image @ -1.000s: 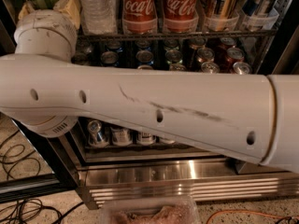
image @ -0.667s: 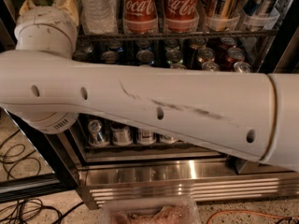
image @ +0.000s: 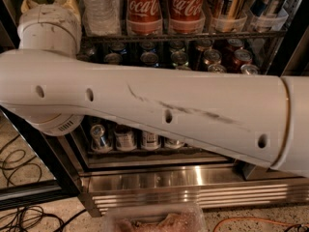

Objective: Pick green can from top shelf of fridge

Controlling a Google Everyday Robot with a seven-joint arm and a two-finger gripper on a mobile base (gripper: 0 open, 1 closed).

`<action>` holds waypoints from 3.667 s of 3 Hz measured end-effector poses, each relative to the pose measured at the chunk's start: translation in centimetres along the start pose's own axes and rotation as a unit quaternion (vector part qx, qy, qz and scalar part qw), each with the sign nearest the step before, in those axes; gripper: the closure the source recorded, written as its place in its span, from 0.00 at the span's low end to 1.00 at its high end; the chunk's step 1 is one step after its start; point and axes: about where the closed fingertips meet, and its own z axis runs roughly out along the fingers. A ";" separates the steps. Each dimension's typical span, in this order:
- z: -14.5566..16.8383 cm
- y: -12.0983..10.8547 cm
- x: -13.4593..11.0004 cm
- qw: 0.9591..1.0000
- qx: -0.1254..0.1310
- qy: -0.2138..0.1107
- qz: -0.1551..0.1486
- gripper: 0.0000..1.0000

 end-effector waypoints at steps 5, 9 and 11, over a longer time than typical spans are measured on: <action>-3.1 0.9 -4.3 0.992 -0.093 -0.067 0.045 1.00; -6.7 -6.4 -0.7 0.955 -0.141 0.085 0.246 1.00; -5.2 -10.2 1.2 0.927 -0.173 0.136 0.303 1.00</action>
Offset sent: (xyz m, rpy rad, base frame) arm -0.0038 -0.0006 0.0015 0.0232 -0.0157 0.0386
